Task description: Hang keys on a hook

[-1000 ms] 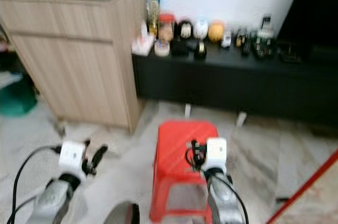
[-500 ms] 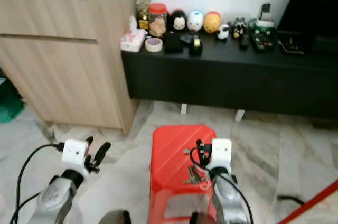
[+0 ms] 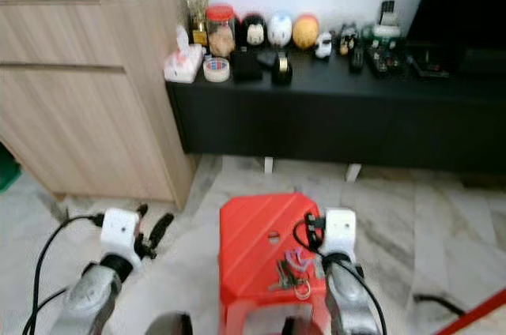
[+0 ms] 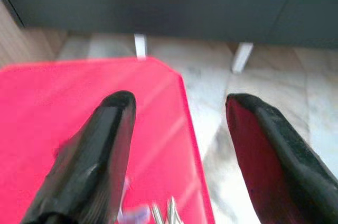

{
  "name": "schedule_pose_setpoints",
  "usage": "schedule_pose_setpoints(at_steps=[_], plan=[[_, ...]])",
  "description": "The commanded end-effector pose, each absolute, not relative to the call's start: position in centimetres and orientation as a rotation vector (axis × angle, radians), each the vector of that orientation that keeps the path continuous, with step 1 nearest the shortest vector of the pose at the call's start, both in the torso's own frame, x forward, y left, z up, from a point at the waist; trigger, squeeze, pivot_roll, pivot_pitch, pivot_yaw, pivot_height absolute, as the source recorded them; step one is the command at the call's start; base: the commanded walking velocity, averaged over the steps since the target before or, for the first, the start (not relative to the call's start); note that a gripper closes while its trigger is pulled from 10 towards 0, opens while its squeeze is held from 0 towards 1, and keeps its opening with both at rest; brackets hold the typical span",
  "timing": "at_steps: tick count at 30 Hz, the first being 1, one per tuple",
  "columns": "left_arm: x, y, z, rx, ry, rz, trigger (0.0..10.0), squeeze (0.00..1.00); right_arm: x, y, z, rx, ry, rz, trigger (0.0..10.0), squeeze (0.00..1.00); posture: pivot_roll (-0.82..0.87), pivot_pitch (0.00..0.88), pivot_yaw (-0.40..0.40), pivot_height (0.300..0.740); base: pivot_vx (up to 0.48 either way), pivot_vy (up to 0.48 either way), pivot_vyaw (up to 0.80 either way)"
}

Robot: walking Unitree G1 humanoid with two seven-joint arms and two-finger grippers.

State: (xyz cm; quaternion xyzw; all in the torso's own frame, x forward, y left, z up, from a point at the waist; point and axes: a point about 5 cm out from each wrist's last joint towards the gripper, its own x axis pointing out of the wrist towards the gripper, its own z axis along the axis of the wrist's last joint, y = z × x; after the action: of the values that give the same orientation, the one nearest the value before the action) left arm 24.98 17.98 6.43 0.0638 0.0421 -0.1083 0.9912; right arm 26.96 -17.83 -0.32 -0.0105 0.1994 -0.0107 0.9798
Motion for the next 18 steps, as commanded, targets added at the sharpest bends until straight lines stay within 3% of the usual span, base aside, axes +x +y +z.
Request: schedule_pose_setpoints(at_steps=[1, 18], plan=[[24.9, 18.0, 6.2, 0.124, 0.101, -0.222, 10.0, 0.0, 26.4, -17.7, -1.5, -0.057, 0.5, 0.005, 10.0, 0.0, 0.05, 0.0, -0.032, 0.626, 0.0, 0.0, 0.0], [24.7, 17.8, 6.0, 0.133, 0.117, -0.239, 10.0, 0.0, 24.6, -20.5, -4.1, -0.082, 0.767, -0.021, 10.0, 0.0, 0.05, 0.0, -0.026, 0.626, 0.0, 0.0, 0.0]])
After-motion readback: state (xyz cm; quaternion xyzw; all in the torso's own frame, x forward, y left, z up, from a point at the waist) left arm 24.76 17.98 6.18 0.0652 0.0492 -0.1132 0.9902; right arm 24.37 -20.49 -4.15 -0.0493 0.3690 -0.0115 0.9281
